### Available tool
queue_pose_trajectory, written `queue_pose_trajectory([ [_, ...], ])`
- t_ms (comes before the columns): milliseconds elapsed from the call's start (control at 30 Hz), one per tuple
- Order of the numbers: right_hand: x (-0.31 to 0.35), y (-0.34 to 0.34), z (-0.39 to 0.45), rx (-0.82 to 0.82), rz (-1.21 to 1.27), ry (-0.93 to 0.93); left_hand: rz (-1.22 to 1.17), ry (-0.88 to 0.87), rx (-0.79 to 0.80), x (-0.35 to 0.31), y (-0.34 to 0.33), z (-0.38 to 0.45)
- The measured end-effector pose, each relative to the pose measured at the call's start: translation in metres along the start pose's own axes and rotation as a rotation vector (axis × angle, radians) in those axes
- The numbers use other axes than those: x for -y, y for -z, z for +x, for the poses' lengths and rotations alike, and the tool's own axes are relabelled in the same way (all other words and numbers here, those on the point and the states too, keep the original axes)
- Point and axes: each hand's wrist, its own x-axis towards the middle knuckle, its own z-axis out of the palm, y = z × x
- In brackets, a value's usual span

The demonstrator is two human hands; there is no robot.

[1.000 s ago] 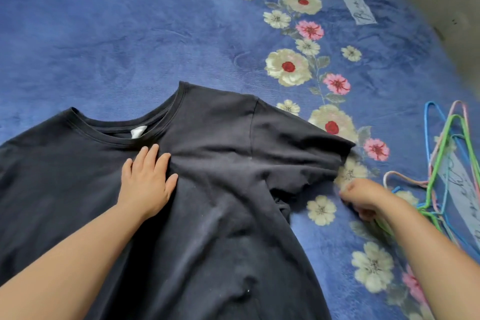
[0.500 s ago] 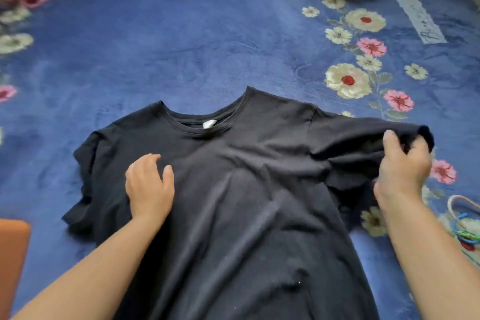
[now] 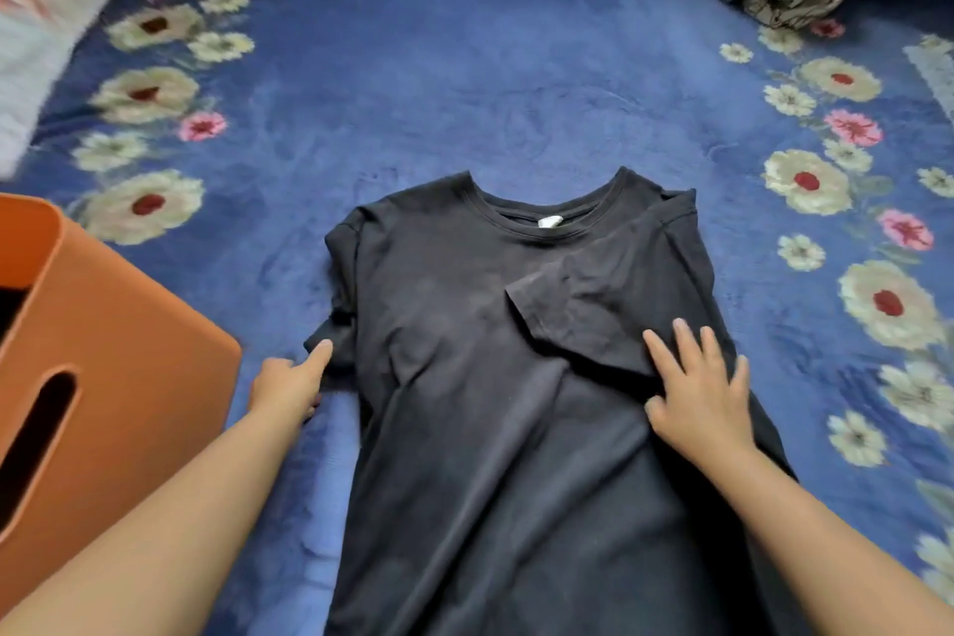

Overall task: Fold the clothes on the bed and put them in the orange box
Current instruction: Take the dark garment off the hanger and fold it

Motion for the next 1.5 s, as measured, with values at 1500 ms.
queue_pose_trajectory([
  [1500, -0.026, 0.040, 0.079, -0.205, 0.404, 0.010, 0.961, -1.174, 0.003, -0.077, -0.073, -0.028],
])
